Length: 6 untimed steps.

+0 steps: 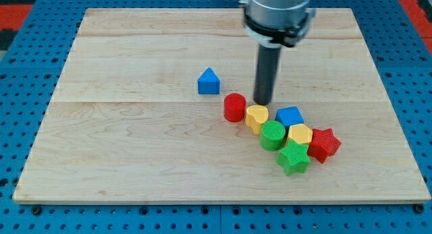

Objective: Push the red circle into the yellow heart

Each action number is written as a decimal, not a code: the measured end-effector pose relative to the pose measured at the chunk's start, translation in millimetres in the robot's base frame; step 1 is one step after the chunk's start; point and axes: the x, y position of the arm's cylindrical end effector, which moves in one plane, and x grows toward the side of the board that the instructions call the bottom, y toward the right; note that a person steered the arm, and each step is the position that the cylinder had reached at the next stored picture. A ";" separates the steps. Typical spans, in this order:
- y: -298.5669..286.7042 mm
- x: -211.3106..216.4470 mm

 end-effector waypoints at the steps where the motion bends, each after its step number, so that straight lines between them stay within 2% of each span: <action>1: -45.0 -21.4; 2: -81.7 -43.1; 3: -103.1 -26.3; 5: -84.0 3.6; 6: -52.9 28.2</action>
